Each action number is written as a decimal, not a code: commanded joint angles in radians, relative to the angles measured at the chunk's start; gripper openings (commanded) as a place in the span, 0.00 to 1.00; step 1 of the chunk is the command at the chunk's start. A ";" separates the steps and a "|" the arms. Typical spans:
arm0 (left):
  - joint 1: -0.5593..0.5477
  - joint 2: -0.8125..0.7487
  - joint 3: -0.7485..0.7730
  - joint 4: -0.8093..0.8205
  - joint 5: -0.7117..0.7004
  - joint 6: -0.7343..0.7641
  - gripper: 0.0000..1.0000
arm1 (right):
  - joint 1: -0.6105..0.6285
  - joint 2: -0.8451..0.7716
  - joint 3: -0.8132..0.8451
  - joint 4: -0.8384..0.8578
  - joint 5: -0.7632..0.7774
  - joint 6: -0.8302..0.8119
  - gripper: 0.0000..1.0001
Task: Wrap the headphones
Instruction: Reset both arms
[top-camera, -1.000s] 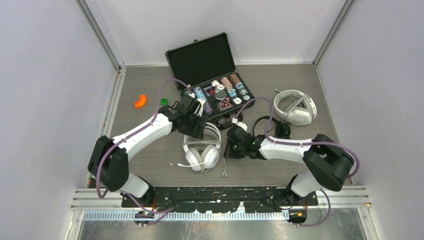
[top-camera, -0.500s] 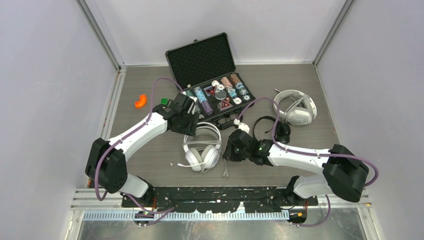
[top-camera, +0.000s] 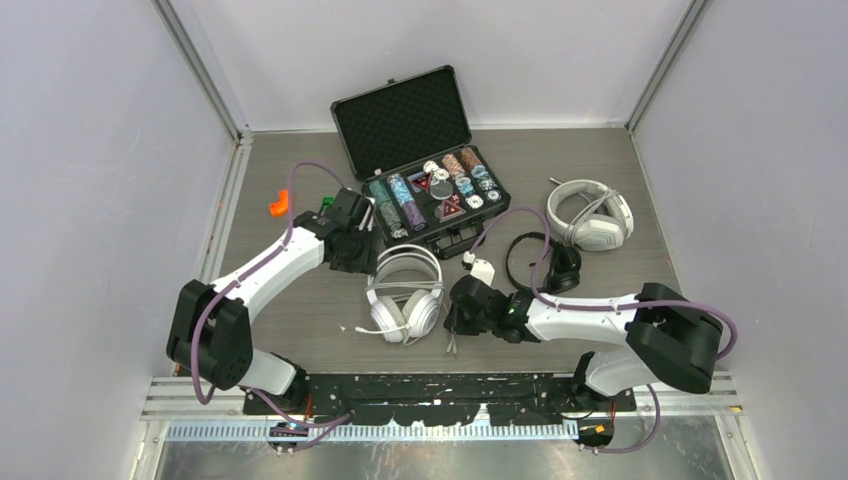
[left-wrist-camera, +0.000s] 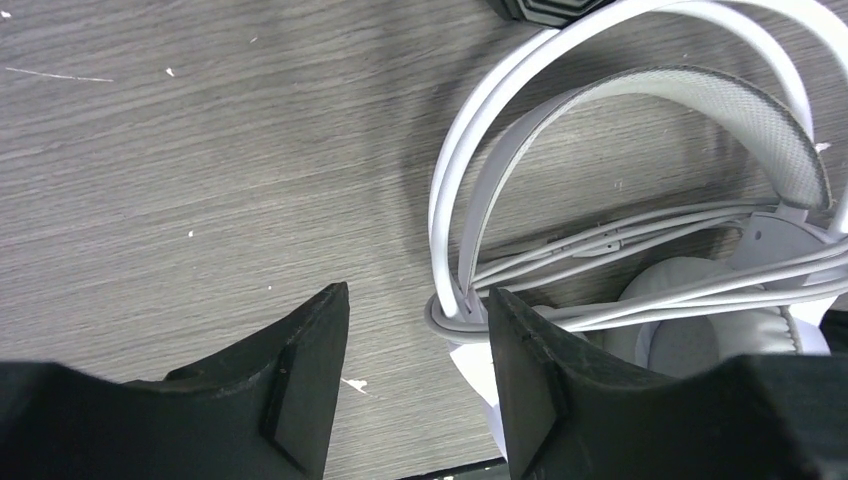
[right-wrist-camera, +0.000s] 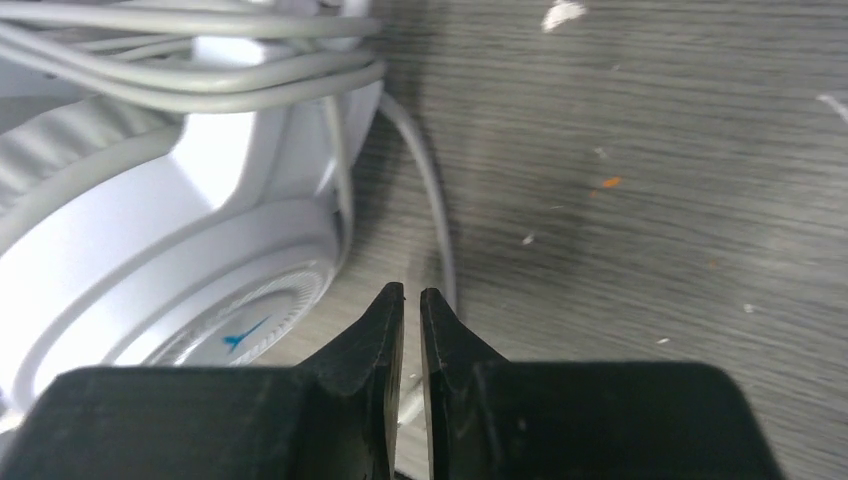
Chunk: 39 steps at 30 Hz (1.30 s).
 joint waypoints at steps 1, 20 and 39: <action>0.015 -0.002 -0.018 0.030 0.017 -0.011 0.55 | 0.000 0.024 -0.005 0.002 0.153 -0.043 0.17; 0.045 -0.149 0.083 -0.042 0.065 0.035 0.59 | -0.080 -0.226 0.128 -0.105 0.173 -0.208 0.28; 0.159 -0.103 -0.024 0.088 0.242 -0.003 0.62 | -0.089 0.138 0.295 0.052 0.200 -0.315 0.30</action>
